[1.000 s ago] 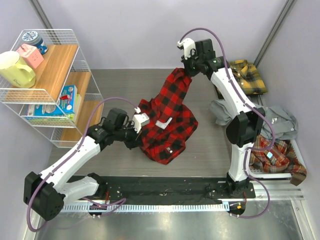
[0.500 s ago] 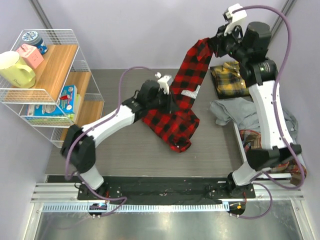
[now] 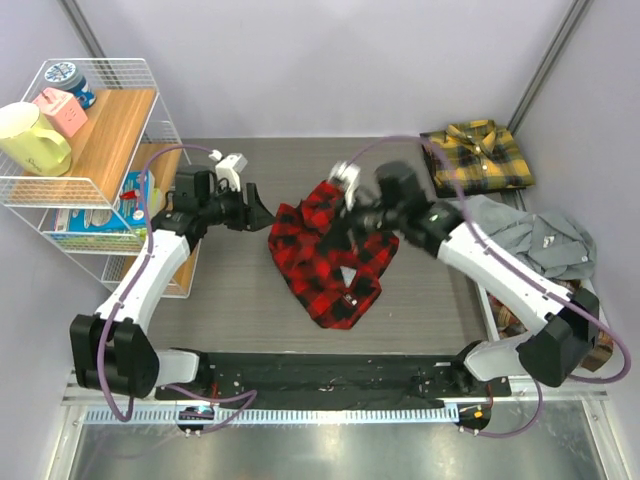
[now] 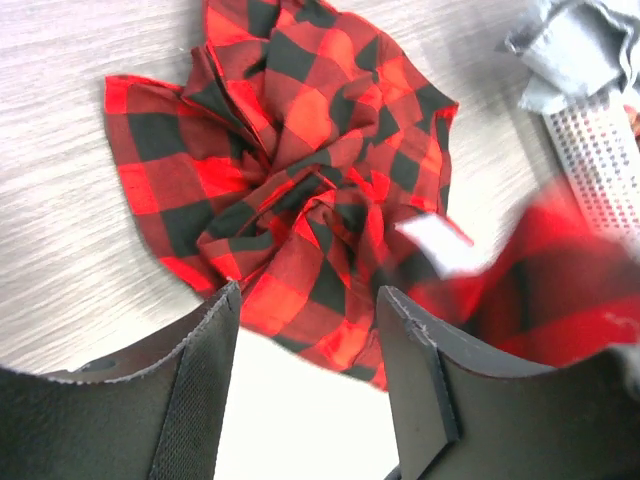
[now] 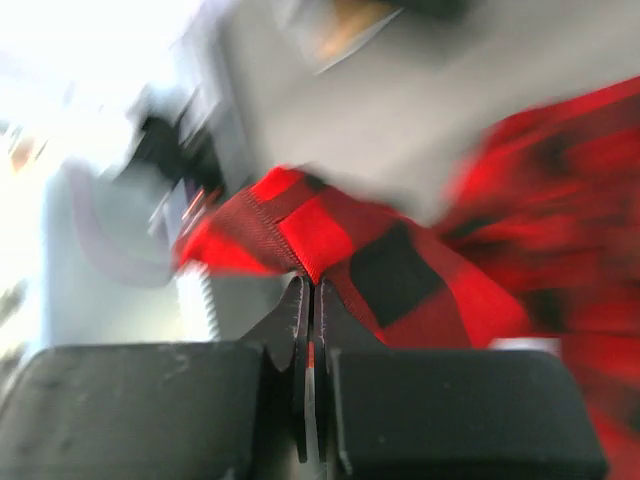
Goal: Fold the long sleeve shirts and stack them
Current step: Flatten the shirt out
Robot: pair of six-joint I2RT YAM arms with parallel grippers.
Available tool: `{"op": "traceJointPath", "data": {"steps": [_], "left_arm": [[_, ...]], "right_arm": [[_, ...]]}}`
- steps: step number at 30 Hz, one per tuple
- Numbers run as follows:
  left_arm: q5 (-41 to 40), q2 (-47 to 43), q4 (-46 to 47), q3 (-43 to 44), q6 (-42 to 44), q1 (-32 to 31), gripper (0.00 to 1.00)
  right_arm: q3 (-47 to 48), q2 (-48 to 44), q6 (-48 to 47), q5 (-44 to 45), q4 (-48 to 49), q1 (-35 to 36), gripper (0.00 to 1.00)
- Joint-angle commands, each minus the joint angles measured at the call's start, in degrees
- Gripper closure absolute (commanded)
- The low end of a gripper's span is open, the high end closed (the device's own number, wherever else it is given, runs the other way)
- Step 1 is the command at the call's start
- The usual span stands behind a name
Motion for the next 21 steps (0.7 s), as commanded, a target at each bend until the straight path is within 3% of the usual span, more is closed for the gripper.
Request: {"op": "traceJointPath", "data": {"steps": [1,2,3,4,5,7,8,12,16,21], "left_arm": [[1.3,-2.9,-7.7,1.5,9.3,-0.4,0.41],[1.1,-3.2,-8.1,1.5,10.5,-0.3,0.41],[0.9,-3.4,-8.4,1.6,11.0,-0.2,0.41],[1.2,-3.6,-9.5,1.9,11.6,-0.3,0.41],[1.7,-3.4,-10.4,2.5,13.5,-0.3,0.41],[1.2,-3.1,-12.4,3.0,13.8,-0.2,0.41],[1.1,-3.2,-12.8,3.2,15.7,-0.2,0.40],[2.8,-3.1,-13.7,3.1,21.2,-0.2,0.39],[6.1,0.2,-18.4,6.4,28.2,-0.2,0.38],[8.3,4.0,-25.2,10.9,32.7,-0.2,0.39]], "right_arm": [[-6.7,-5.1,-2.9,-8.8,1.5,11.1,0.99],[-7.1,-5.1,-4.7,-8.8,-0.1,14.8,0.97],[-7.1,-4.6,-6.0,-8.8,-1.6,16.6,0.88],[-6.3,-2.8,-14.4,-8.5,-4.1,17.8,0.73],[-5.2,-1.8,-18.5,-7.8,-11.0,19.2,0.45],[-2.1,-0.1,-22.1,0.0,-14.8,18.9,0.33],[-1.8,0.5,-21.7,1.7,-15.1,15.0,0.29],[-7.4,2.9,-14.1,1.4,-8.5,2.6,0.25],[-8.8,8.6,-11.8,11.2,-5.1,0.0,0.33],[-8.6,16.2,-11.4,15.8,-0.4,-1.0,0.37]]}}
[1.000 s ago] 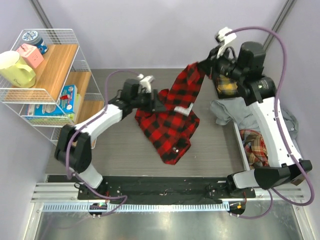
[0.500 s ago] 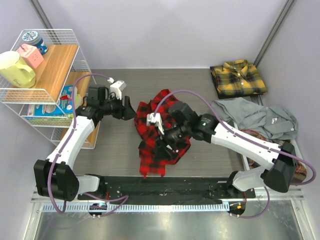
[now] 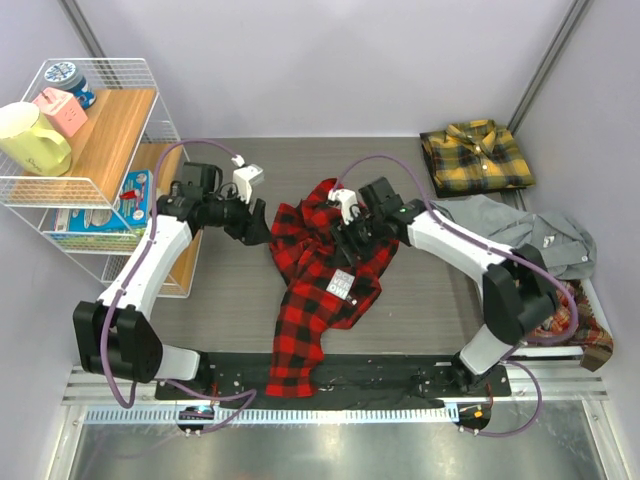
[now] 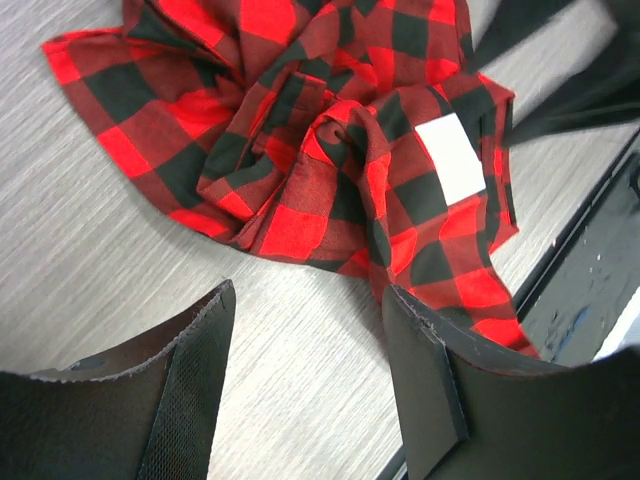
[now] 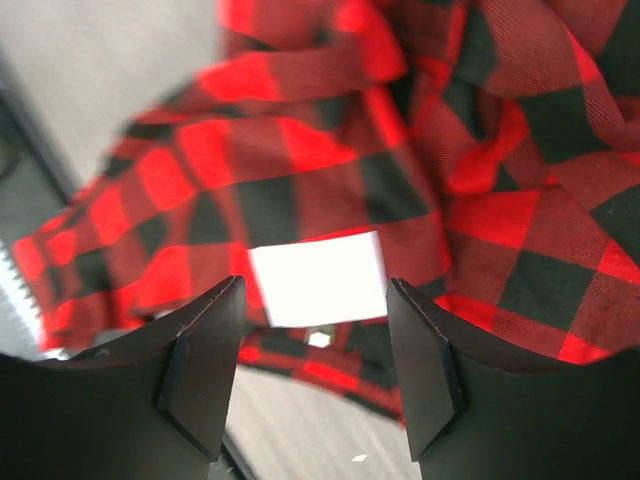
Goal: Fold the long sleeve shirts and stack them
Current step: Flatten the shirt out
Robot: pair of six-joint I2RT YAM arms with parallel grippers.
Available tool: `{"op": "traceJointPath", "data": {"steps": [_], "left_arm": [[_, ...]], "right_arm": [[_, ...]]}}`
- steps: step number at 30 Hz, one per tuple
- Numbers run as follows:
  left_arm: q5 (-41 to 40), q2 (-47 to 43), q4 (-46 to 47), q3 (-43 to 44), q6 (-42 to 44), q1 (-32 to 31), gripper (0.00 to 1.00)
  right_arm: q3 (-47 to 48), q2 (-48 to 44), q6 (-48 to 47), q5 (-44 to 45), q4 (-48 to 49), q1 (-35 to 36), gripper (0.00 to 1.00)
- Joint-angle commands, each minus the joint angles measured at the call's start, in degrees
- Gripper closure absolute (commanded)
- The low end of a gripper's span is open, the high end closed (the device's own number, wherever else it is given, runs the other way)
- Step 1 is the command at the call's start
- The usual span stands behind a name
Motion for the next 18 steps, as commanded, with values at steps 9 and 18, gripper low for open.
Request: {"op": "traceJointPath", "data": {"steps": [9,18], "left_arm": [[2.9,1.2,-6.8,2.8,9.7,0.1,0.38],[0.9,1.4,-5.0,2.1,9.0,1.4,0.38]], "right_arm": [[-2.1,10.3,-2.9,10.5,9.1,-0.5,0.36],[-1.8,13.1,-1.8,-1.5,7.1,-0.1,0.62]]}}
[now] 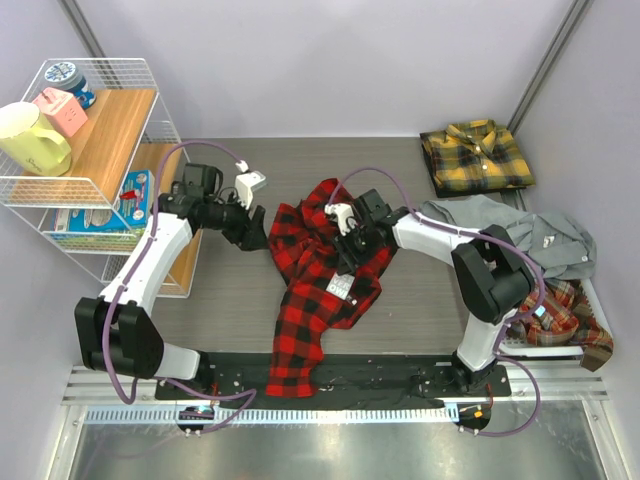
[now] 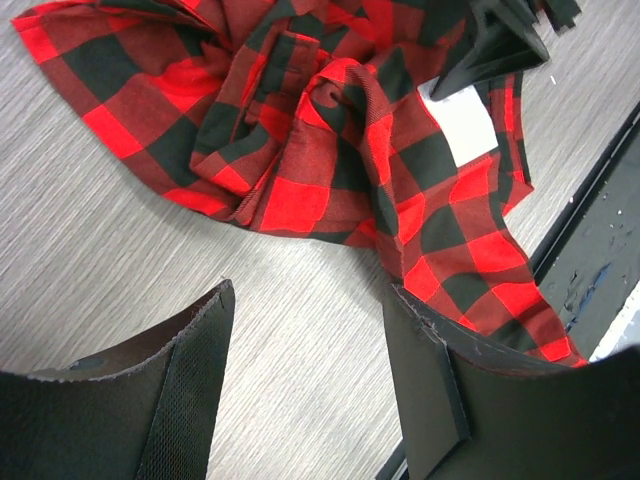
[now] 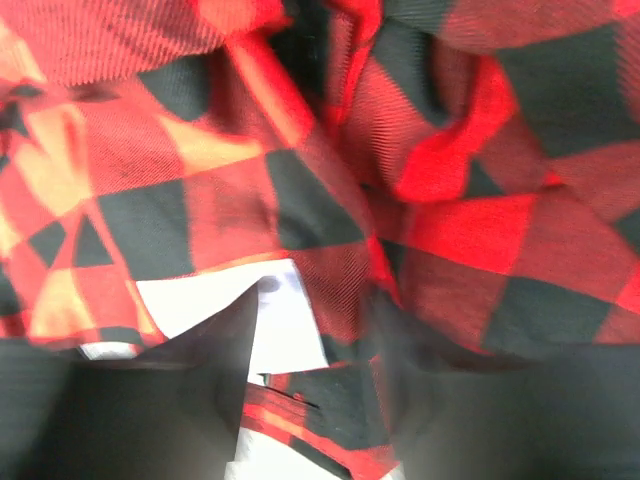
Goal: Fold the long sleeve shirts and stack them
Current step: Flatten the shirt out
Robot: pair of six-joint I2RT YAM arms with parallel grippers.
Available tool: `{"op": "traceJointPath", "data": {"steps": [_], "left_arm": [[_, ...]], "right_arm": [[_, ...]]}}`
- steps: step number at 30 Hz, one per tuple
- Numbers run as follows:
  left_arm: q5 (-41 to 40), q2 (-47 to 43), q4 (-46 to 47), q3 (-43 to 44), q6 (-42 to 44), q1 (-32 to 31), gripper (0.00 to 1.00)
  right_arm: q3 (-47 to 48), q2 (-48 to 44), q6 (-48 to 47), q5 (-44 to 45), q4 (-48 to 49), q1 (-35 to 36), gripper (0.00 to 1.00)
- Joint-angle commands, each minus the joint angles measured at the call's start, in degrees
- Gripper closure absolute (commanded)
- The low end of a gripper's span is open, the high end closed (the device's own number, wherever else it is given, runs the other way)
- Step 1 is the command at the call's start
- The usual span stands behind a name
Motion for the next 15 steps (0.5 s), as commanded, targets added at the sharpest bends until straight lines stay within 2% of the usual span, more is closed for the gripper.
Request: {"op": "traceJointPath", "data": {"steps": [1,3,5,6,10,15], "left_arm": [[-0.2,-0.8,0.8,0.4,0.6,1.2,0.38],[-0.2,-1.0,1.0,0.4,0.5,1.7,0.39],[0.3,-1.6,1.8,0.0,0.6,1.7,0.39],[1.0,-1.8,2.0,-0.3,2.0,1.7,0.39],[2.3,-1.3,3.6,-0.8,7.3,1.7,0.37],[3.3,3.7,7.6,-0.2,15.8,1.1,0.36]], "right_arm": [[1.5,1.4,-0.5,-5.9,-0.6,0.2,0.73],[3.4,0.1,-1.8,-6.1,-3.0,0.0,0.98],[6.3,-3.3,-3.7,-6.1,-8.0,-0.2,0.99],[7.8,-7.7,-7.6,-5.4,-10.7,-0.2,0.99],[19.9,-20.2,-19.5,4.2,-26.0,-1.0,0.99],[26.4,-31.6,-30.1,23.5,-30.0,-1.3,0.99]]}}
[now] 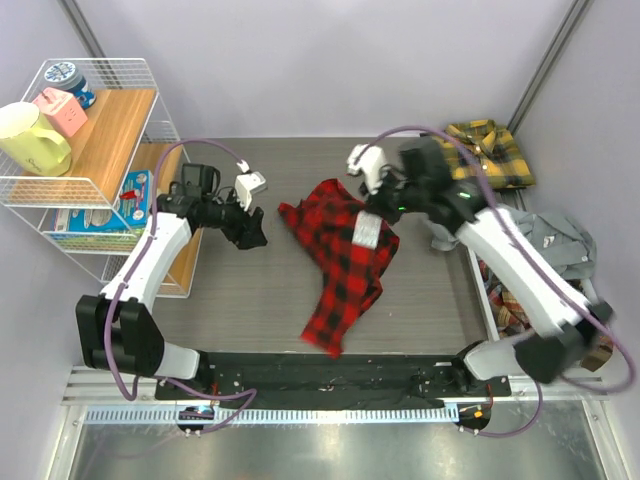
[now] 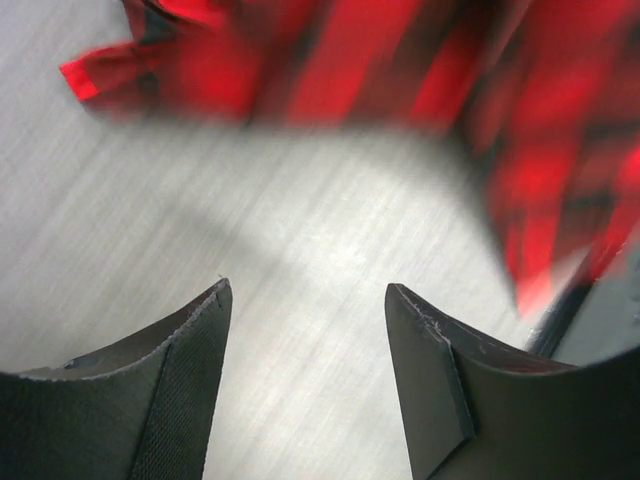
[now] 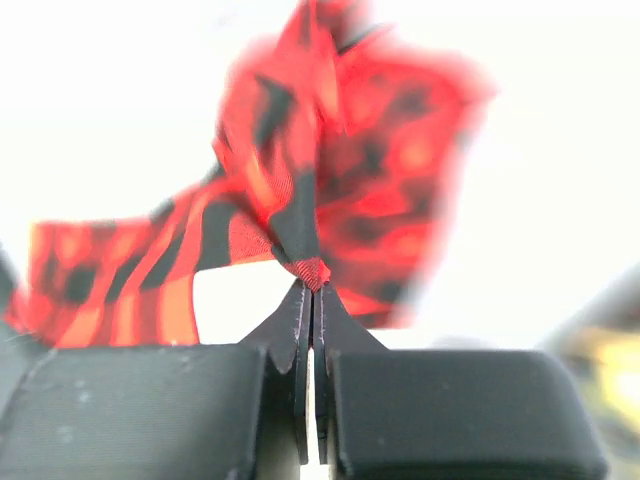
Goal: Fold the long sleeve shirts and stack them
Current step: Flatten the shirt out
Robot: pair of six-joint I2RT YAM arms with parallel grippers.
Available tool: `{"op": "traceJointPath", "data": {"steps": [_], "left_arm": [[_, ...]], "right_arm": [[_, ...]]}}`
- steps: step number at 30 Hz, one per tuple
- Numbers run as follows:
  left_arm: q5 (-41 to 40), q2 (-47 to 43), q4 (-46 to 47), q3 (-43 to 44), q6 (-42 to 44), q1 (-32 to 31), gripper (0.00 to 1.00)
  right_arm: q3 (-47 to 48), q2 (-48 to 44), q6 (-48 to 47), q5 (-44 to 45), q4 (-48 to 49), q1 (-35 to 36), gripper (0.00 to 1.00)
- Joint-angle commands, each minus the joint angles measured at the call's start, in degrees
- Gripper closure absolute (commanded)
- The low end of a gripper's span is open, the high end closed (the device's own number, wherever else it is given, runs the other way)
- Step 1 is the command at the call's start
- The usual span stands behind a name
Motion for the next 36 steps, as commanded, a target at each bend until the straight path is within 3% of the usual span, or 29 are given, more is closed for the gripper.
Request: {"op": "traceJointPath", "data": {"steps": [1,2,9,14,17,24,31,36], "left_arm": [[2.4,4.3,5.9,1.0,10.9,-0.8,0.35],[2.3,5.2,6.6,1.7,11.8,-1.1,0.35],[-1.0,13.5,18.8,4.7,10.4,-4.4,0.34],[1.9,18.8,23.1,10.3,6.0,-4.9,0.34],[3.1,20.0,23.2,12.0,6.0,-7.1,0.34],[-0.4,25.8,20.6,18.3,16.8,-17.4,0.32],[-0.8,38.0,19.9,32.4,20.1,-23.0,0.31],[-2.3,41.9,14.3,34.8,35.0,-26.6,0.30]], "right_arm": [[6.8,-13.2,-14.4,17.3,-6.4,-0.6,0.99],[7.3,-14.2,-15.0,22.3,-5.8,-0.6,0.99],[12.0,-19.2,-19.1,28.4,-4.6,-0.6,0.99],[12.1,-23.2,-16.8,19.0,-8.4,-0.6,0.99],[8.5,-27.0,-13.8,9.4,-12.7,-0.6,0.99],[-11.8,-39.7,-6.7,-0.2,-20.5,-0.6,0.99],[-27.7,-46.9,-8.3,-2.8,-28.8,-0.6,0.99],[-29.9,-46.4,-7.8,-0.3,-27.2,-0.5,0.99]]}}
